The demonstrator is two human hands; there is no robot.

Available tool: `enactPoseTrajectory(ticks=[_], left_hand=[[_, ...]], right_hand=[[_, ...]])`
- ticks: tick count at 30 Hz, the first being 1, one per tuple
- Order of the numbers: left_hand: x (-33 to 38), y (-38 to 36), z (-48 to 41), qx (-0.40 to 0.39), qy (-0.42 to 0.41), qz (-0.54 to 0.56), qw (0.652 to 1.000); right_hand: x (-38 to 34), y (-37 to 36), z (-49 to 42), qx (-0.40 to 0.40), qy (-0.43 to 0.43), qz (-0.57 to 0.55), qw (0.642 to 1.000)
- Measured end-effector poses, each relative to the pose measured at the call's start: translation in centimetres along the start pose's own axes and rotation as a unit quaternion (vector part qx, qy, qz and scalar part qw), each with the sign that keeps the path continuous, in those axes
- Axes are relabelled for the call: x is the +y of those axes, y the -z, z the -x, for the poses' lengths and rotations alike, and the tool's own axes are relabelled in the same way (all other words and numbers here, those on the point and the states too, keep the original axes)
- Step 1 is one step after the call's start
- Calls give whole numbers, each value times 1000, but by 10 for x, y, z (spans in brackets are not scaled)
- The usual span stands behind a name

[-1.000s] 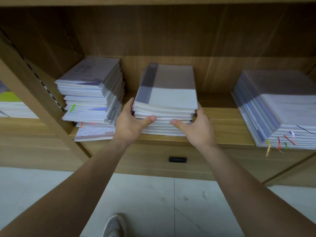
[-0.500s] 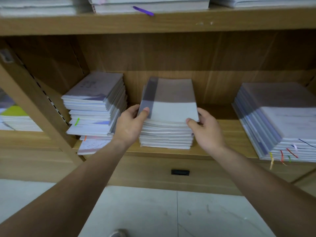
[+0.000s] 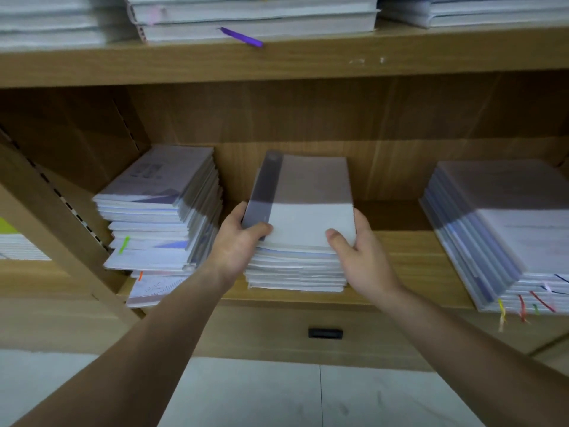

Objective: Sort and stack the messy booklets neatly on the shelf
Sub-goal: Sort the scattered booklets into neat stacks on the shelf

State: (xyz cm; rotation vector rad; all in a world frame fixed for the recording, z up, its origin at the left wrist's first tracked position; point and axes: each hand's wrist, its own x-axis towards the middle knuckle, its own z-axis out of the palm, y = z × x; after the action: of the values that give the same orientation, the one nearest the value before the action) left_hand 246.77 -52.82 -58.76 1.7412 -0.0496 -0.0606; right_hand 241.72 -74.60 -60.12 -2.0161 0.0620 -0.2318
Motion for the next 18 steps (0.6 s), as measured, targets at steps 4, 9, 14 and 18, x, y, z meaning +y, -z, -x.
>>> enactPoseTrajectory(ticks=[4, 9, 14, 18], left_hand=[[0, 1, -2, -4, -1, 10, 1000], [4, -5, -3, -13, 5, 6, 1000], [2, -4, 10, -8, -17, -19, 1000], [-4, -7, 24, 21, -30, -46, 998]], right_hand=[[-2, 0, 5, -4, 0, 22, 1000], [0, 6, -8, -6, 1, 30, 1000], [-3, 12, -4, -40, -7, 17, 999], [-8, 7, 0, -19, -2, 29, 999]])
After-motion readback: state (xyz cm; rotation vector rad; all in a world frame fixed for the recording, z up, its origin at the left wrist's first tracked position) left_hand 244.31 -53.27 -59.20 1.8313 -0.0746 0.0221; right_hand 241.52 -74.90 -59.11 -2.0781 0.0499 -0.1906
